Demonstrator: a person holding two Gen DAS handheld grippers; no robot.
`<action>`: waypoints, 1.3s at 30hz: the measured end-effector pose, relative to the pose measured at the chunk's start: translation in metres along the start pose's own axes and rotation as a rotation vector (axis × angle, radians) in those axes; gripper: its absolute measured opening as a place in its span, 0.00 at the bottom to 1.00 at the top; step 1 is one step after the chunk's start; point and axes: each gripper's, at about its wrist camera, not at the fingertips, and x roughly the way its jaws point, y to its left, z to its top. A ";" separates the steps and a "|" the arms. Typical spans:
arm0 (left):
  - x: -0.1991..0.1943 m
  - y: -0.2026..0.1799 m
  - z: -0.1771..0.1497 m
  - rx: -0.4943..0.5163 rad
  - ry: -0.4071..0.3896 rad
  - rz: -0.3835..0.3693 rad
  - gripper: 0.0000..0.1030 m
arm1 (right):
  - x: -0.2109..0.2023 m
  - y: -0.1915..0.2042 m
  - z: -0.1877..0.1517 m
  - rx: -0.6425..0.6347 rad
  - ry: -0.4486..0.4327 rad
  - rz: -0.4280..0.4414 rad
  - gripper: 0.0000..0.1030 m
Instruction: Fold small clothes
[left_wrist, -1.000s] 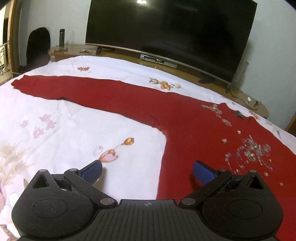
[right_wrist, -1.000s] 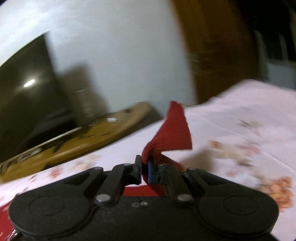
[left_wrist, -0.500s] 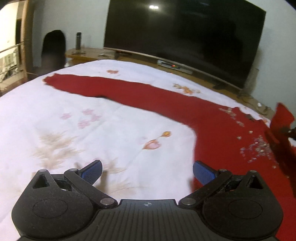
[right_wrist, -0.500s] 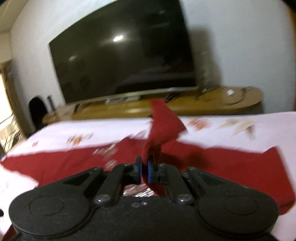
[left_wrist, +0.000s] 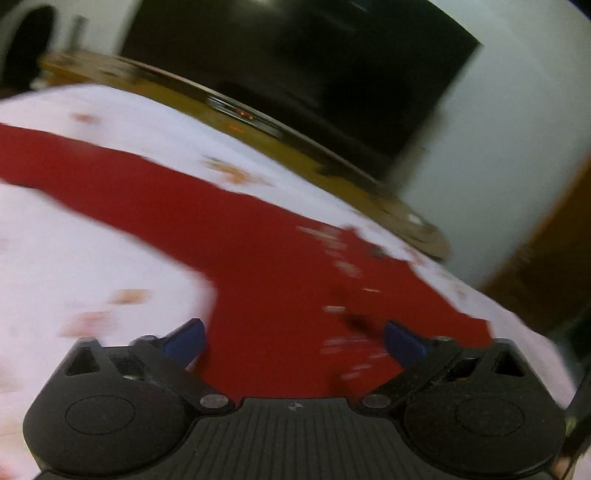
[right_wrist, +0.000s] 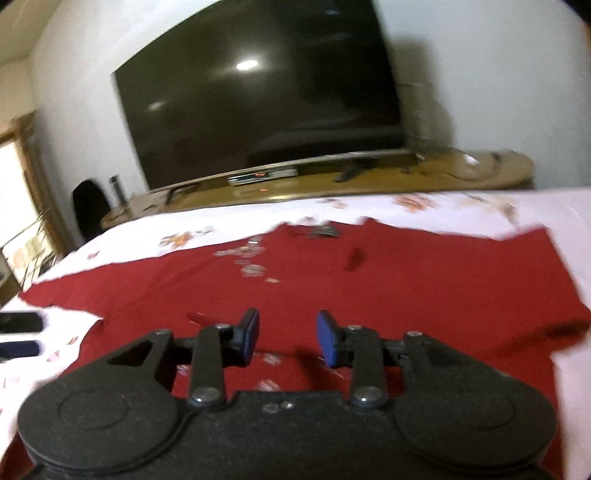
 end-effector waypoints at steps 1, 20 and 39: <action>0.018 -0.011 0.002 0.003 0.041 -0.024 0.48 | -0.012 -0.008 -0.002 0.025 0.003 -0.018 0.35; 0.097 -0.045 0.040 -0.011 0.072 -0.093 0.03 | -0.056 -0.102 -0.026 0.268 0.002 -0.214 0.36; 0.105 0.040 0.046 0.010 0.134 0.034 0.03 | -0.005 -0.158 0.005 0.423 -0.020 -0.195 0.46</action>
